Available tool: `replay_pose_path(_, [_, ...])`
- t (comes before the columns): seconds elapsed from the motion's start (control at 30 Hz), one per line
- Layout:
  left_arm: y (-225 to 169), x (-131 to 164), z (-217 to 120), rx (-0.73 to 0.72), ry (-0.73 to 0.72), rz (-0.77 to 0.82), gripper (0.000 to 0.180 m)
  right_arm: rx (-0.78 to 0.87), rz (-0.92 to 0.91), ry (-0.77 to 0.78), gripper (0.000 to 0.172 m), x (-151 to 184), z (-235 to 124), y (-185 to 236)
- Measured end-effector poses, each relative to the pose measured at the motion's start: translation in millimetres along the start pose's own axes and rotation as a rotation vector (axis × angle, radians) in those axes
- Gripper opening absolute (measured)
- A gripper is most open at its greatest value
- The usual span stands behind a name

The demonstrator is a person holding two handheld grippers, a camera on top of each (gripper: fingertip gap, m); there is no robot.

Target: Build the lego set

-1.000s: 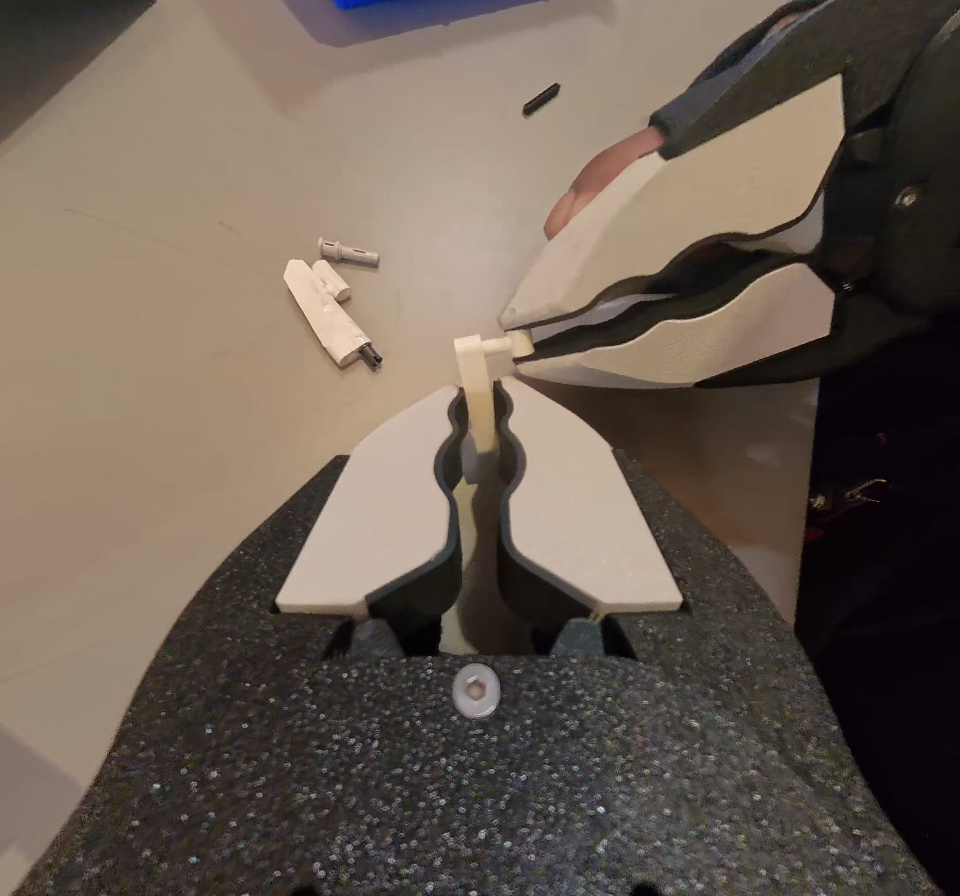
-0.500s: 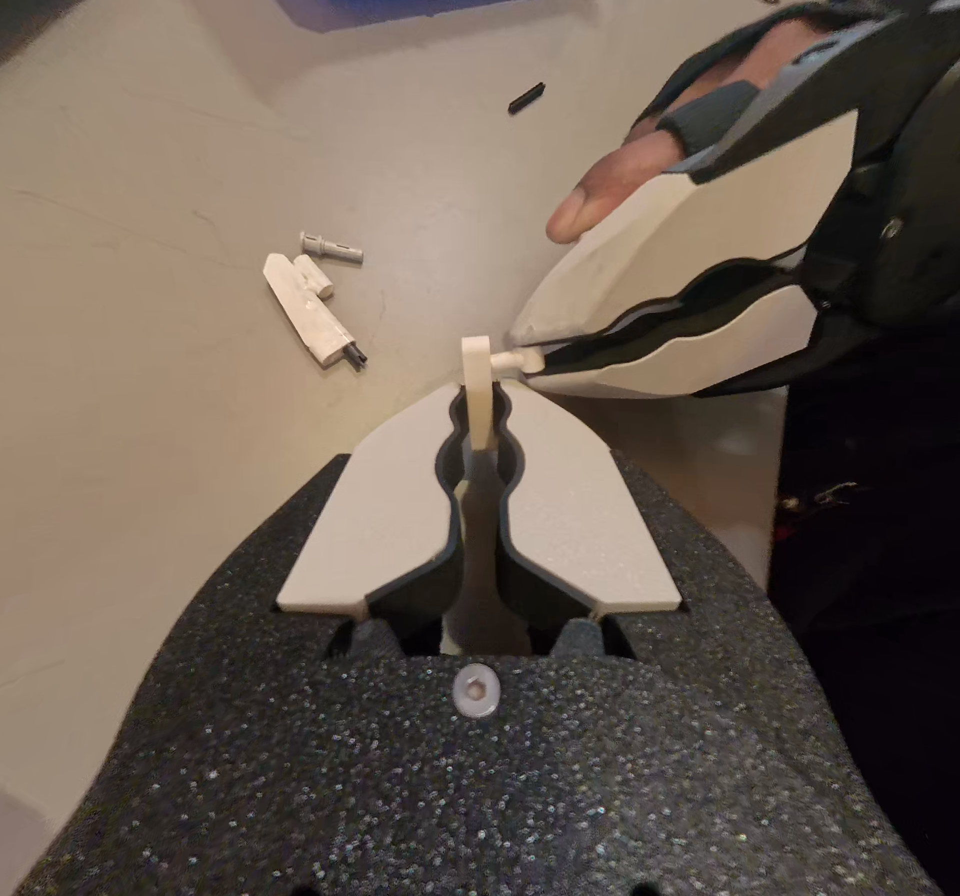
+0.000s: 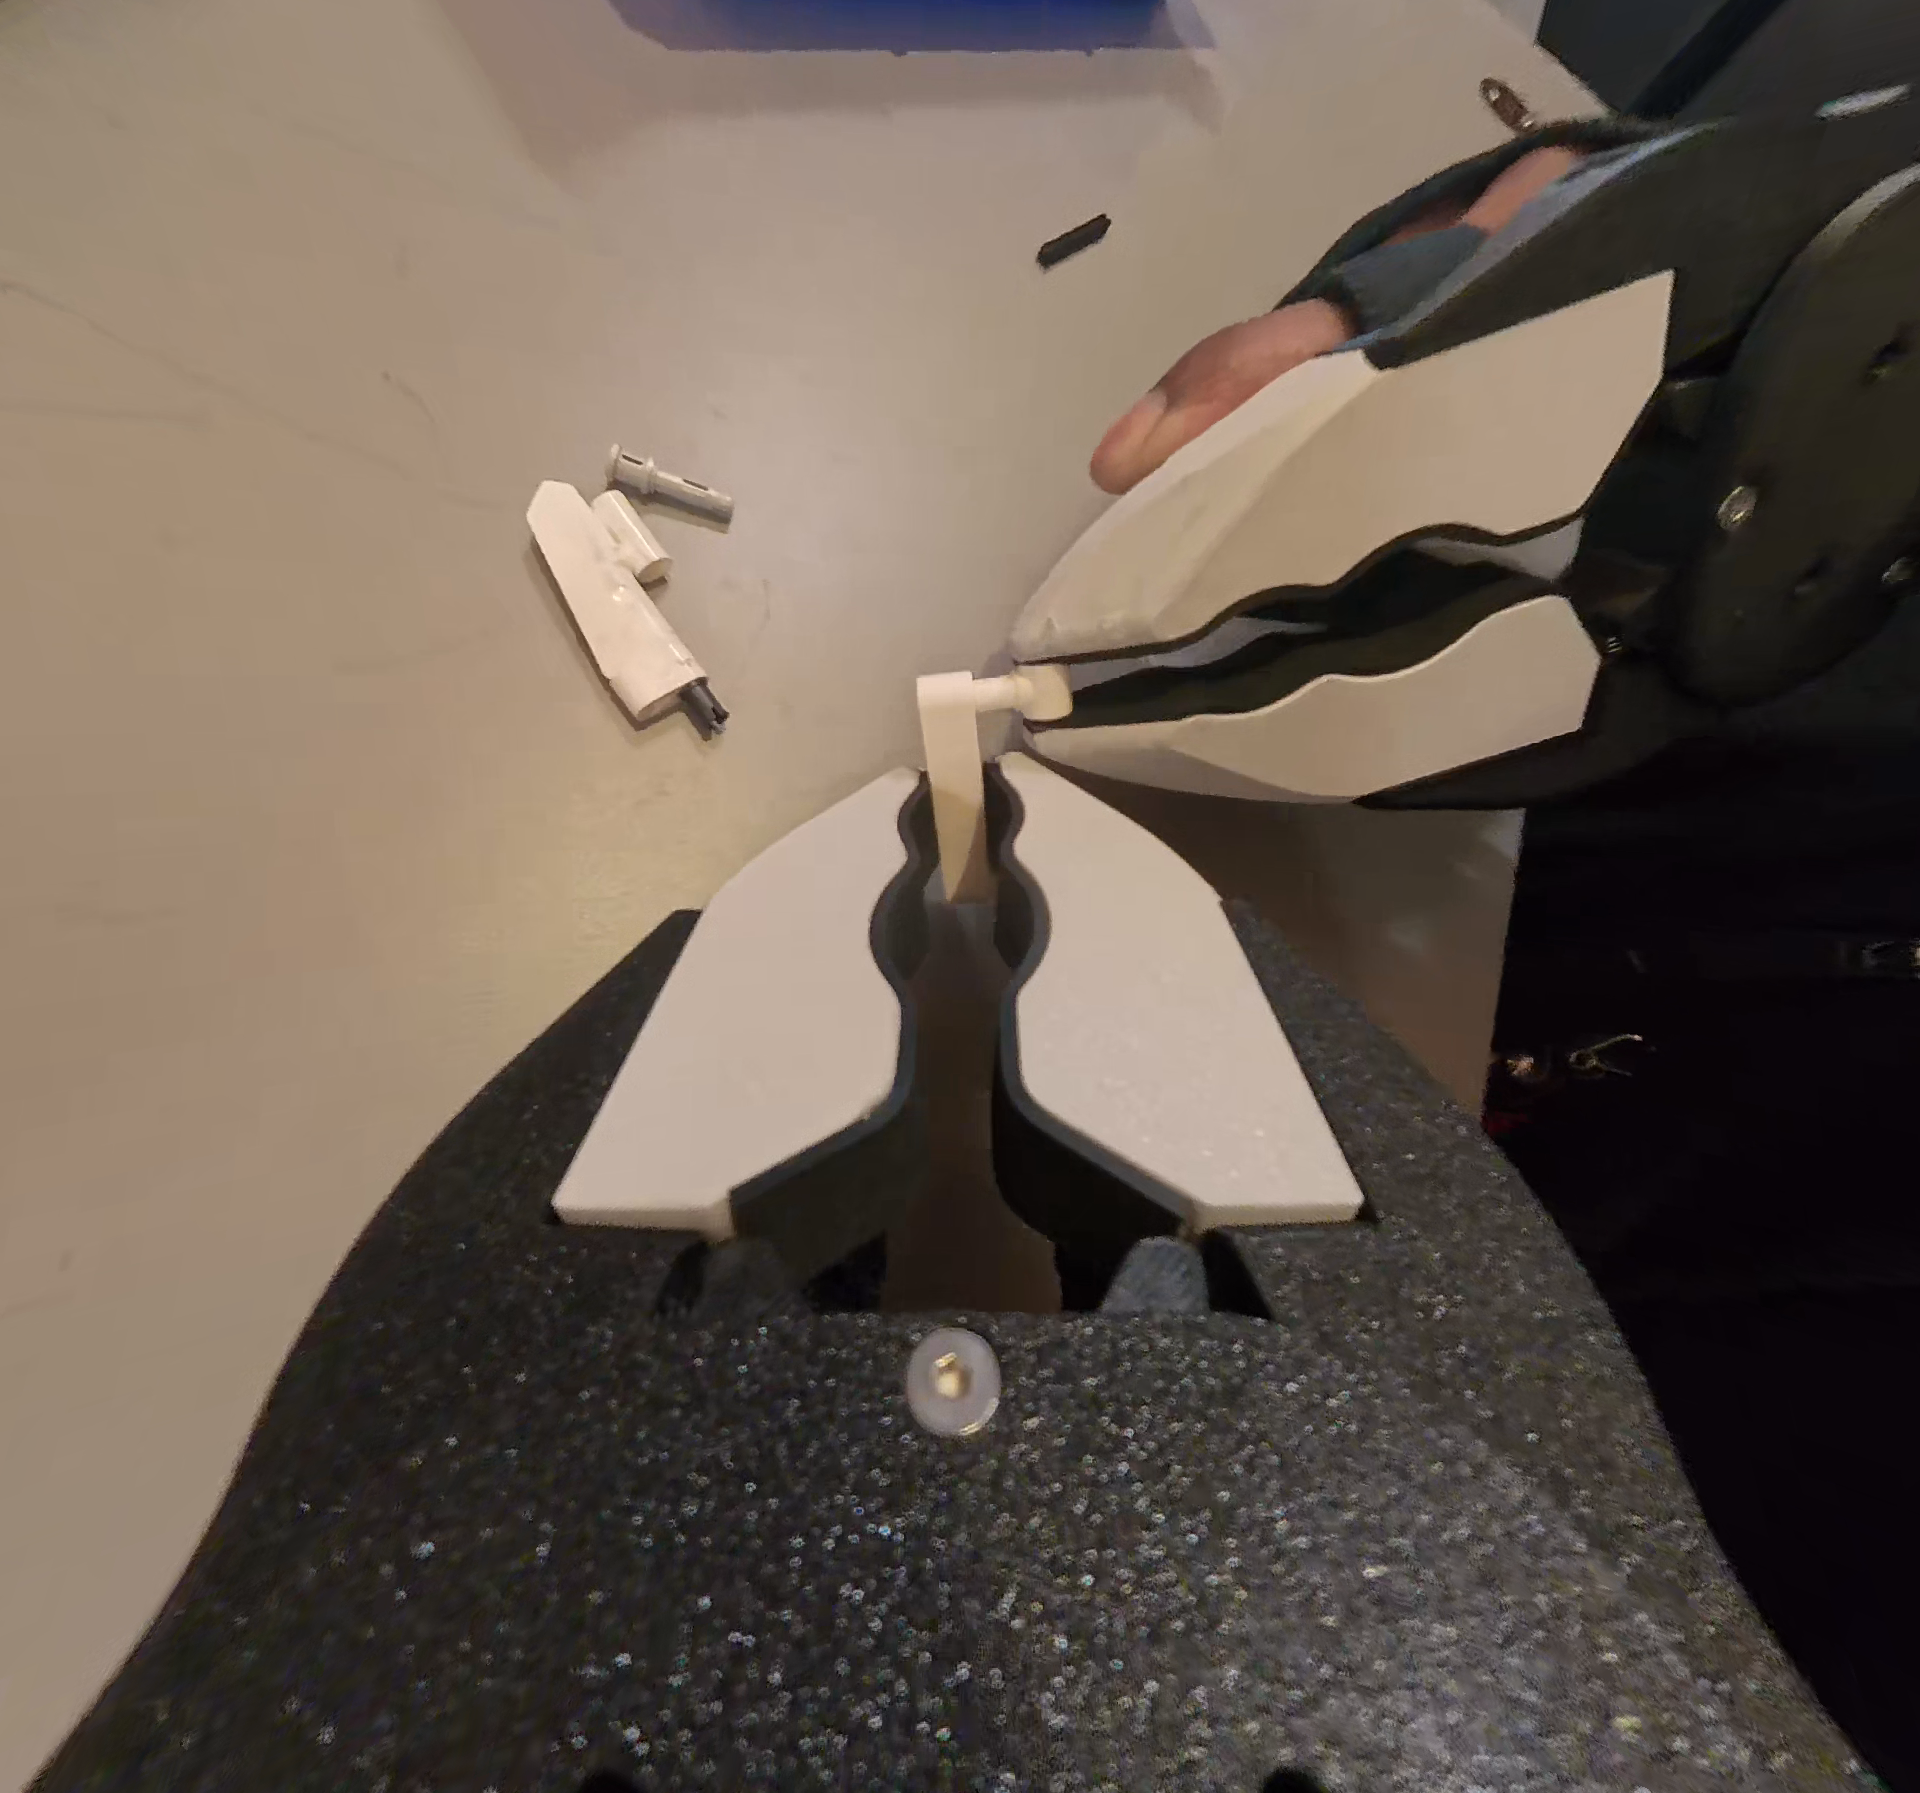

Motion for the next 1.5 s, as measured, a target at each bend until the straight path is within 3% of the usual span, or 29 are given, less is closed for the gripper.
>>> replay_pose_path(0.03, [0.6, 0.8, 0.2, -0.027, 0.008, 0.023, 0.009, -0.004, 0.012, 0.004, 0.008, 0.4, 0.2, 0.3])
replay_pose_path(0.37, [6.1, 0.4, -1.1, -0.244, 0.004, 0.166, 0.01, -0.01, 0.26, 0.07, 0.008, 2.8, 4.7, 0.1])
replay_pose_path(0.77, [17.2, 2.3, -3.4, -0.508, 0.097, 0.385, 0.009, -0.017, 0.39, 0.113, 0.007, 1.3, 9.8, 0.2])
replay_pose_path(0.97, [15.5, 5.6, 0.3, -0.441, 0.086, 0.322, 0.009, -0.001, 0.338, 0.137, 0.007, 3.8, 11.0, 1.9])
replay_pose_path(1.3, [5.0, 0.0, -4.7, -0.138, -0.024, 0.114, 0.009, -0.028, 0.218, 0.034, 0.008, -2.9, 4.7, -0.5])
replay_pose_path(1.5, [8.6, 3.9, -0.5, -0.185, 0.031, 0.129, 0.009, -0.003, 0.106, 0.082, 0.007, 1.3, 7.4, 2.1])
Point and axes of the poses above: each gripper's, where its closed fingertips meet, z out along the fingers, x out of its underside, y = z × x across the jaws, the point moved 2 cm from there along -z, back along the fingers, and after that the axes turned 4 degrees about z, right-handed, at the moved point
